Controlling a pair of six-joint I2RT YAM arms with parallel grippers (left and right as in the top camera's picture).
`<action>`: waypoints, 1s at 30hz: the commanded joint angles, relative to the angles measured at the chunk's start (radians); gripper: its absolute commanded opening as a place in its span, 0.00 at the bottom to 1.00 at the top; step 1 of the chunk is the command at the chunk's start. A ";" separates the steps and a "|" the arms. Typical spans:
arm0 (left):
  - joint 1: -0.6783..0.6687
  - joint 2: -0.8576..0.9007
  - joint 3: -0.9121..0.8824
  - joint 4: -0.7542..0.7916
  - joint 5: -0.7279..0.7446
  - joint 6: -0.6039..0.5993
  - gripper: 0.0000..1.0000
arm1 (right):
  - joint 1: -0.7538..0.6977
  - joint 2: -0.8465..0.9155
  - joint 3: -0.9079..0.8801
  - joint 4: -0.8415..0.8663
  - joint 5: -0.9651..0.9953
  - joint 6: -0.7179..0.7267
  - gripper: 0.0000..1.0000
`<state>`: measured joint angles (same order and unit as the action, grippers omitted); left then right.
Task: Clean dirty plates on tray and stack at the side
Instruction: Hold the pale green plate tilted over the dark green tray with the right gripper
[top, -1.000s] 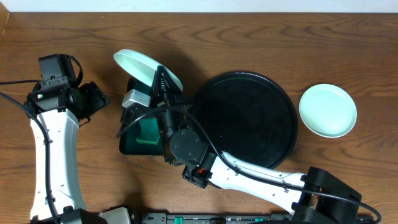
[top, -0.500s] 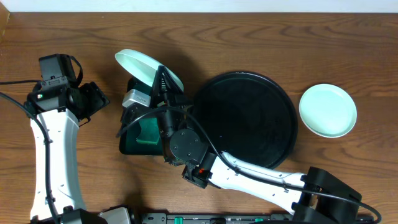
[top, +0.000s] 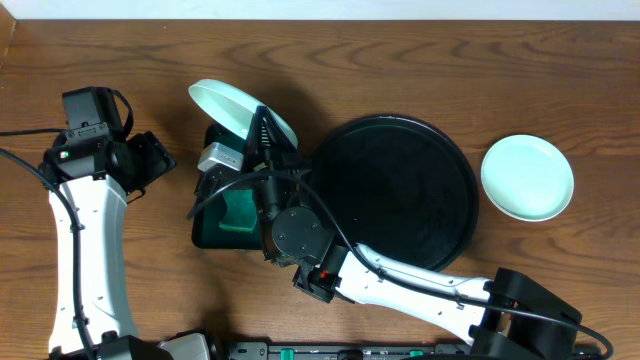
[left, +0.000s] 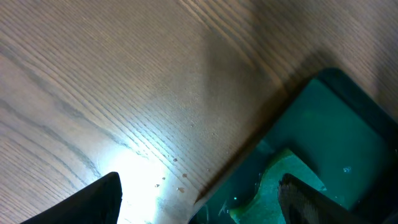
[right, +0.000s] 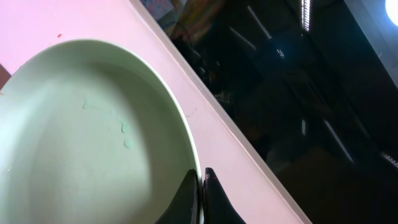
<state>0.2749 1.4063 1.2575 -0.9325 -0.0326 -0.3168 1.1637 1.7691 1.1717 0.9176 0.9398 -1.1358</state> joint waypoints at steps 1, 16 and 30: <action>0.005 -0.003 0.015 -0.002 -0.009 -0.002 0.80 | 0.009 -0.002 0.014 0.006 0.006 -0.006 0.01; 0.005 -0.003 0.015 -0.002 -0.009 -0.002 0.81 | 0.006 -0.002 0.014 0.006 0.059 0.019 0.01; 0.005 -0.003 0.015 -0.002 -0.009 -0.002 0.80 | -0.122 -0.002 0.013 -0.214 0.365 0.691 0.01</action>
<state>0.2749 1.4063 1.2575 -0.9321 -0.0326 -0.3168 1.0794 1.7691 1.1736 0.7780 1.2037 -0.7147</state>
